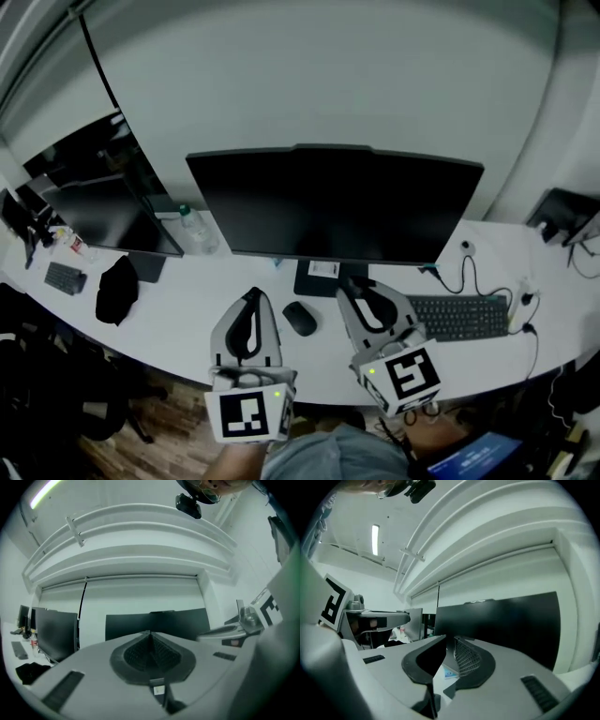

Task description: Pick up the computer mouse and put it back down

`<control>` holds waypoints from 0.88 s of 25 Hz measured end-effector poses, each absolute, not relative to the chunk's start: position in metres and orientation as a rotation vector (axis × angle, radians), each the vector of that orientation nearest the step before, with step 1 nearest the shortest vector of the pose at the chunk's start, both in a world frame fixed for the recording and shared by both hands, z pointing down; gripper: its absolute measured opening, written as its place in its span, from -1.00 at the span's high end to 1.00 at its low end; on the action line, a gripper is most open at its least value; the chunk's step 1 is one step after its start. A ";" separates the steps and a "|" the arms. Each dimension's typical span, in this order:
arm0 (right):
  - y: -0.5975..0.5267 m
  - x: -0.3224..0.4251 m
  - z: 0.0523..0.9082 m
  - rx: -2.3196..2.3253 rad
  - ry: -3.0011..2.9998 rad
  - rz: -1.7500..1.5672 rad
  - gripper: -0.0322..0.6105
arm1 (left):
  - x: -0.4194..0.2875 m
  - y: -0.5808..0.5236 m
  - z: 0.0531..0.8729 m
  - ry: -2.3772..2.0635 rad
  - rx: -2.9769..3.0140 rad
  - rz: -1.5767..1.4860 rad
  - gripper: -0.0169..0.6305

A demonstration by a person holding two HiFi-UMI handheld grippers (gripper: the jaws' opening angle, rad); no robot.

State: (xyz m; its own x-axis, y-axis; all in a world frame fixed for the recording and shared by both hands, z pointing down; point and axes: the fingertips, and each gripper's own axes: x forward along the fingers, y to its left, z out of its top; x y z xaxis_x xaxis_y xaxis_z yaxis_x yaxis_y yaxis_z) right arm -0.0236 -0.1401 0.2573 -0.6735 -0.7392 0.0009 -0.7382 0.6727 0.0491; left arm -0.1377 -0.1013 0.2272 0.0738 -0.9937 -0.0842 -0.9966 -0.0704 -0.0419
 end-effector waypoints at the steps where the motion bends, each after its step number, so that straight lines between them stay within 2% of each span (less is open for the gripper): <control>1: -0.137 -0.020 0.250 1.269 -2.863 -0.097 0.71 | -0.133 -0.099 0.221 2.068 -2.229 0.071 0.93; 5: -0.129 -0.009 0.237 1.289 -2.877 -0.153 0.85 | -0.121 -0.093 0.205 2.043 -2.202 0.097 0.93; 22: -0.117 -0.008 0.231 1.273 -2.899 -0.191 0.86 | -0.109 -0.081 0.201 2.019 -2.192 0.075 0.93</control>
